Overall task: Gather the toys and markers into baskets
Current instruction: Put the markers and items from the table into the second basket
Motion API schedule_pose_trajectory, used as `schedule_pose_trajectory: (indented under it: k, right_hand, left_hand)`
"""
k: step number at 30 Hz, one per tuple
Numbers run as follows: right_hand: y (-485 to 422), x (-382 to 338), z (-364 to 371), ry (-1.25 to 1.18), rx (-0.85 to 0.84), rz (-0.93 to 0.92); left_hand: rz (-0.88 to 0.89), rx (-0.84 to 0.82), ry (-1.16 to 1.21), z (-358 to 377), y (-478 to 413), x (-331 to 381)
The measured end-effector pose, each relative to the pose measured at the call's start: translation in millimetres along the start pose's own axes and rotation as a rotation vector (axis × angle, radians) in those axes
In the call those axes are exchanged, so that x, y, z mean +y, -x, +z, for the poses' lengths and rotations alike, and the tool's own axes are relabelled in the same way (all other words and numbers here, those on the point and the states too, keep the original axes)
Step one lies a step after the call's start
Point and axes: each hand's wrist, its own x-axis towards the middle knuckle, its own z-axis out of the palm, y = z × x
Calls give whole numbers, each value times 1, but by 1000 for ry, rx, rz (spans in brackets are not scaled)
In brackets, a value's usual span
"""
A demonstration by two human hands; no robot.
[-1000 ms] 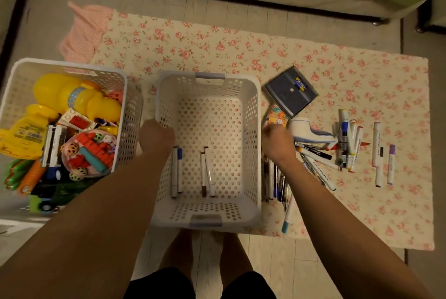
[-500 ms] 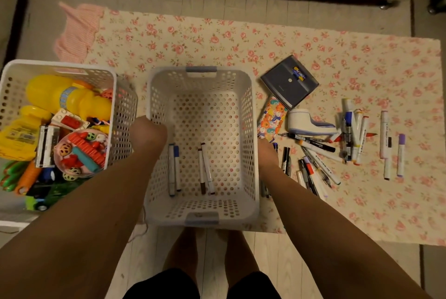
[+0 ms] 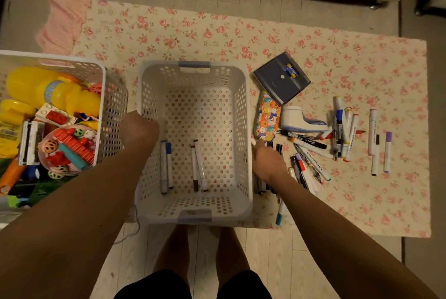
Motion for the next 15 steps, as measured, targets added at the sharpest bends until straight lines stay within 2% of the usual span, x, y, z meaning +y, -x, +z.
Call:
schedule_pose_trajectory:
  k: [4,8,15]
  right_hand:
    - [17,16,19,-261,82,180]
    - [24,19,37,-418,54,310]
    - [25,7,52,-406,126,319]
  left_hand:
    - [3,-9,-1,-2,2,1]
    - [1,-9,-5,-2,4,4]
    - [1,-12,15,-2,4,2]
